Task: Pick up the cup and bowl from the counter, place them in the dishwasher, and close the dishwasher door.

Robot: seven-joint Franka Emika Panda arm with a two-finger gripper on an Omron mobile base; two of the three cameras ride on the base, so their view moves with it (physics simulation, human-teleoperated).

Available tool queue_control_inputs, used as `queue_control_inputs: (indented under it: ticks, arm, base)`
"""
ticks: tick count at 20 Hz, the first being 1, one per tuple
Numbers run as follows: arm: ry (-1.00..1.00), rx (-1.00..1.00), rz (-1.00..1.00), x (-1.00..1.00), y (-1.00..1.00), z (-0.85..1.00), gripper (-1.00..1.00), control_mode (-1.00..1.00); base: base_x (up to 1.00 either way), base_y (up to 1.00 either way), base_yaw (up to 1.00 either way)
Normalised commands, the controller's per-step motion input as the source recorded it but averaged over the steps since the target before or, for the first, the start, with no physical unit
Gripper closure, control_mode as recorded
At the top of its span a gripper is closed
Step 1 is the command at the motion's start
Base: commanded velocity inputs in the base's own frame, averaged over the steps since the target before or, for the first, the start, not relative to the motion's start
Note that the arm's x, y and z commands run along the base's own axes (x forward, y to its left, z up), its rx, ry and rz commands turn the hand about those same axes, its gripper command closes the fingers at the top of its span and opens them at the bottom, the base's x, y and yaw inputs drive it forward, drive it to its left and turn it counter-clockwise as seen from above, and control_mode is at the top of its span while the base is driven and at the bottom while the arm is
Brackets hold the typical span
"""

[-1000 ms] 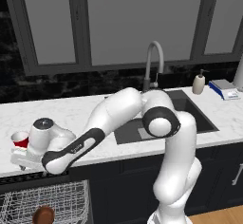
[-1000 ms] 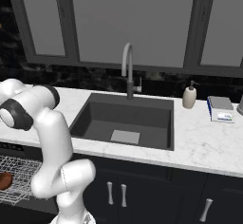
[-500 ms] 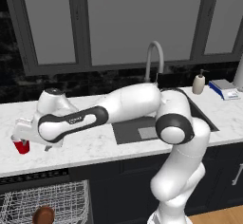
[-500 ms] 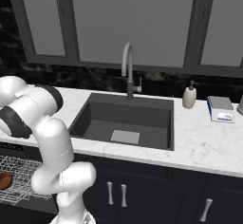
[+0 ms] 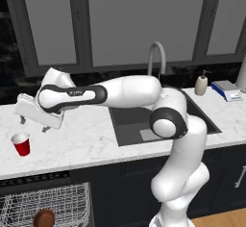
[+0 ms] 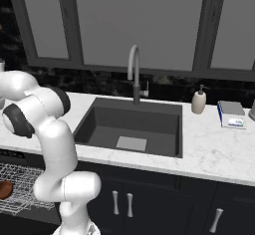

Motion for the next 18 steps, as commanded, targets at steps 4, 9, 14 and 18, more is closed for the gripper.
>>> queue_control_inputs:
  ticks: [4,9,14,18]
  arm:
    - [-0.05,0.01,0.00,0.53,0.00,-0.18,-1.00,-1.00]
    - [-0.14,-0.04,0.00,0.56,0.00,-0.26,-1.00,-1.00]
    - [-0.10,-0.08,0.06,0.68,0.00,-0.15,-1.00,-1.00]
    - [-0.09,-0.20,0.20,0.27,0.00,-0.14,-1.00,-1.00]
  base:
    - [0.00,0.00,0.00]
    - [0.00,0.00,0.00]
    - [0.00,0.00,0.00]
    - [0.00,0.00,0.00]
